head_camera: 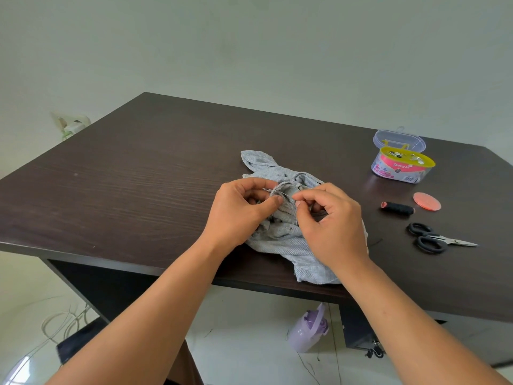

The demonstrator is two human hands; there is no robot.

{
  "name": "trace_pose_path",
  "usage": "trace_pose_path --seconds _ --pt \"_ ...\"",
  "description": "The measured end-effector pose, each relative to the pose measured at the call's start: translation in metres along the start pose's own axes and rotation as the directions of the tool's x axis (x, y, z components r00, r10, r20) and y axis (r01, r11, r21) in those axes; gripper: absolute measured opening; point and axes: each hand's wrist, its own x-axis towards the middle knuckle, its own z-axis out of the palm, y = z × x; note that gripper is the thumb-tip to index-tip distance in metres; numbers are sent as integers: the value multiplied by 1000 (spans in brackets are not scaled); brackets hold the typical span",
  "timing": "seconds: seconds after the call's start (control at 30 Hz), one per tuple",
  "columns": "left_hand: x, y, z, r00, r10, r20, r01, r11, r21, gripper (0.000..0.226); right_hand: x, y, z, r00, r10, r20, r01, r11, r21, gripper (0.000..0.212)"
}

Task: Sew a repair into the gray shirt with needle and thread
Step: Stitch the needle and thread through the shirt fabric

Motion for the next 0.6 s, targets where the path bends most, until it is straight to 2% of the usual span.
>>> trace_pose_path --seconds 0.6 --pt "-3 4 -2 996 10 87 -12 1000 21 20 0 -4 2 999 35 30 -34 999 -7 15"
